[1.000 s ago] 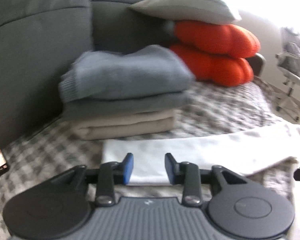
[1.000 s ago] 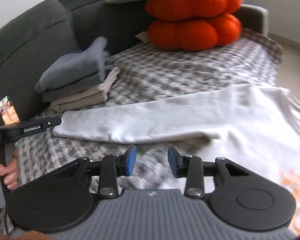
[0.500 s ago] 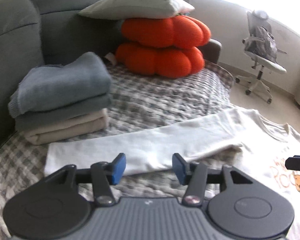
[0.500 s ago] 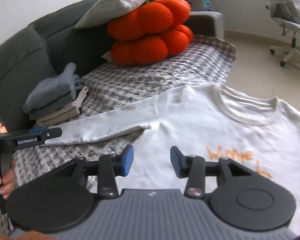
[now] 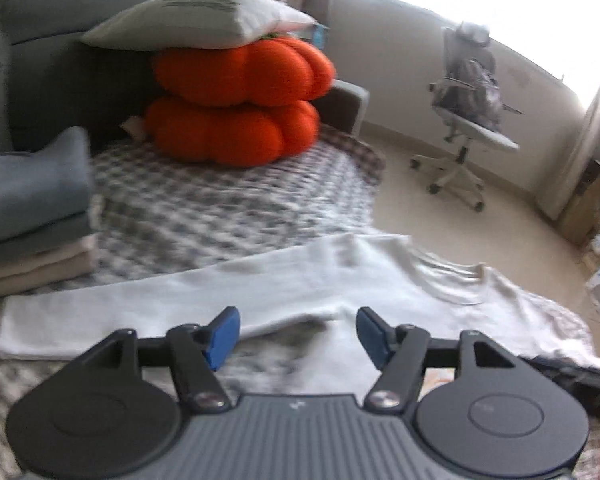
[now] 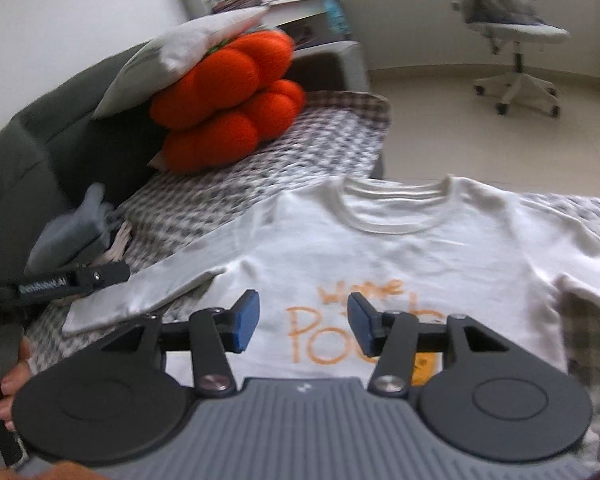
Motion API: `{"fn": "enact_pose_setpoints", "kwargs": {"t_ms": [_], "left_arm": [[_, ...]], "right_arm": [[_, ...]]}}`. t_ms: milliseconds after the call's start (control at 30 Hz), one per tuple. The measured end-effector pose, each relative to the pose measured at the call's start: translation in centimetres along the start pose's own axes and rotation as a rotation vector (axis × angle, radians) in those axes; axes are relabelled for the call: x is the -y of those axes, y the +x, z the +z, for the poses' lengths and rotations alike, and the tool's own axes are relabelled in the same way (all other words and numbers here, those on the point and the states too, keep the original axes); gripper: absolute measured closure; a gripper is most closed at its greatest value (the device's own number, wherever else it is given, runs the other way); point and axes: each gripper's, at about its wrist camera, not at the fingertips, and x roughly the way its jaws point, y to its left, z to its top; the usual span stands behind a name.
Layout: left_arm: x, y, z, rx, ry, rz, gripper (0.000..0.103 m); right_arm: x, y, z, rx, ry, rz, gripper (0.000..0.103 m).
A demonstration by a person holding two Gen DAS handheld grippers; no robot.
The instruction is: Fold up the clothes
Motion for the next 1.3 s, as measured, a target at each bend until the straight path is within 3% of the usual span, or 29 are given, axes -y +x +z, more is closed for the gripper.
{"fn": "enact_pose_setpoints", "kwargs": {"t_ms": [300,400,467,600,1000,1300], "left_arm": [[7.5,2.1,-1.2,-0.036,0.02,-0.112,0.033],[9.5,2.8,-2.0,-0.025,0.014,-0.125,0.019],[10.6,3.2,-2.9,0.001,0.017,-0.134,0.016],[12.3,4.1,-5.0,0.032,0.058,-0.155,0.013],[14.2,5.0,-8.1,0.032,0.191,-0.169,0.006],[14.4,5.0,-8.5,-0.026,0.22,-0.225,0.006]], "right_arm": [[4.2,-2.6,-0.6,0.042,0.021,-0.119,0.04],[5.9,-3.6,-0.8,0.059,0.033,-0.143,0.038],[7.2,-4.1,-1.0,0.068,0.046,-0.155,0.032],[9.8,-5.0,-1.2,0.078,0.088,-0.187,0.03],[14.4,-9.4,-4.9,0.155,0.179,-0.3,0.027],[17.7,-11.4,-7.1,0.189,0.278,-0.388,0.027]]}}
